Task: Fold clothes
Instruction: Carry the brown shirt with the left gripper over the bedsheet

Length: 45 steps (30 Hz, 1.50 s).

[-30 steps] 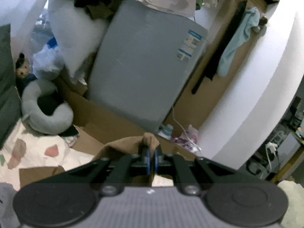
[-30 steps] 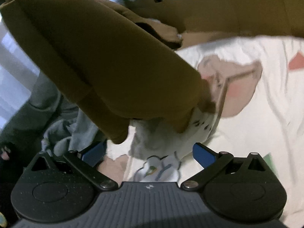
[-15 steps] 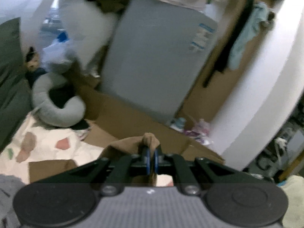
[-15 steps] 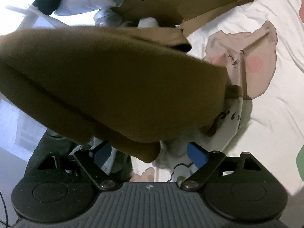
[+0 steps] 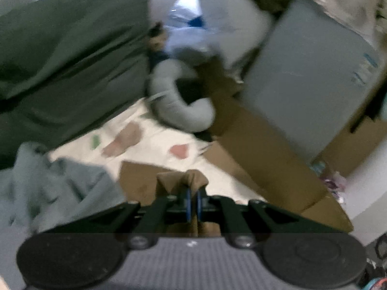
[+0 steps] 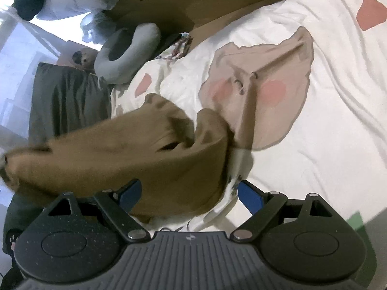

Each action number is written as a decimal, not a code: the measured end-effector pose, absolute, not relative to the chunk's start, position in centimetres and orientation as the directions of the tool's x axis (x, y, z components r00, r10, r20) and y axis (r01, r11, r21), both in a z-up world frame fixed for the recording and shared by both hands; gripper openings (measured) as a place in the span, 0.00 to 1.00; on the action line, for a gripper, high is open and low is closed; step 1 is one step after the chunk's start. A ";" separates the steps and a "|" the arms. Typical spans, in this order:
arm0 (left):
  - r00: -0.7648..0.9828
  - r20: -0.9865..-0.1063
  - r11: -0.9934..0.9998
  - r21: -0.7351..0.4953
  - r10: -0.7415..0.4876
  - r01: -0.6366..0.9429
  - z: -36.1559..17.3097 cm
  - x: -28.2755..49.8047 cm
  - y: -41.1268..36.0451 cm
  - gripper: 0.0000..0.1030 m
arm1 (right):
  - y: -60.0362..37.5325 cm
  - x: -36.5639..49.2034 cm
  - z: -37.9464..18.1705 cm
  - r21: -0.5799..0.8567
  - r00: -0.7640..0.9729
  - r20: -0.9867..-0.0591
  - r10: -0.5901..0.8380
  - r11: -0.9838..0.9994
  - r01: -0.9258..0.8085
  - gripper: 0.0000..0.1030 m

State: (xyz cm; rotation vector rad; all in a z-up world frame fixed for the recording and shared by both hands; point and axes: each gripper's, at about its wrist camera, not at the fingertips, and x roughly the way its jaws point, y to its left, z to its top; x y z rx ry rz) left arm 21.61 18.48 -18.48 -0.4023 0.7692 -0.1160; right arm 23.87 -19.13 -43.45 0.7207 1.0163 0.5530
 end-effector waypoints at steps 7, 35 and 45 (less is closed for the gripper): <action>0.685 -0.700 0.924 -0.368 -0.201 -0.105 -19.3 19.5 21.3 0.05 | -18.7 26.6 -43.5 0.778 0.414 -0.547 0.727 0.624 -0.068 0.84; 0.601 -0.723 0.906 -0.422 -0.340 0.004 -20.3 15.8 17.4 0.05 | -25.7 25.0 -35.5 0.579 0.442 -0.717 0.539 0.814 -0.055 0.02; 0.523 -0.752 0.891 -0.452 -0.401 0.034 -21.3 13.6 15.4 0.05 | -29.7 21.8 -31.7 0.582 0.507 -0.705 0.495 0.813 0.015 0.02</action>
